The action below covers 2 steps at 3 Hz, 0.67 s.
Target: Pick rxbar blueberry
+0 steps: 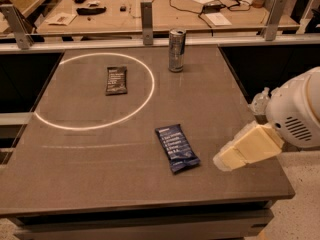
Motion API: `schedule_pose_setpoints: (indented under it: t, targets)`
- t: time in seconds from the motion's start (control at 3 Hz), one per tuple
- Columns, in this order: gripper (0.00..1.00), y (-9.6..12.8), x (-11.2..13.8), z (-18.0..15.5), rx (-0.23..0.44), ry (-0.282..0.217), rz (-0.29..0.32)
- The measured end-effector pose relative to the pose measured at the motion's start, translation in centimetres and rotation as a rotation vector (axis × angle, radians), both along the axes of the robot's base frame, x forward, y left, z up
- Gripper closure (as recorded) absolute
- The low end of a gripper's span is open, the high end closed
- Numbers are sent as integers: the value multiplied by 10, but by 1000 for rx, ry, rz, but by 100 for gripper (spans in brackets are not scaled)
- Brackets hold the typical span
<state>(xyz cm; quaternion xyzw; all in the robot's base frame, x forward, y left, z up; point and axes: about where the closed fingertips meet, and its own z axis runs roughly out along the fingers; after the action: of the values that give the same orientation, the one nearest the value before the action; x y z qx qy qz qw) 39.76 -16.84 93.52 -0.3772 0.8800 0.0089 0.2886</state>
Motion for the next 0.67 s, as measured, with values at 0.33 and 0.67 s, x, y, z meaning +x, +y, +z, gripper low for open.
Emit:
schedule_pose_setpoints:
  t: [0.33, 0.67]
  targets:
    - [0, 5, -7, 1, 7, 20, -9]
    - [0, 18, -23, -3, -14, 62, -49]
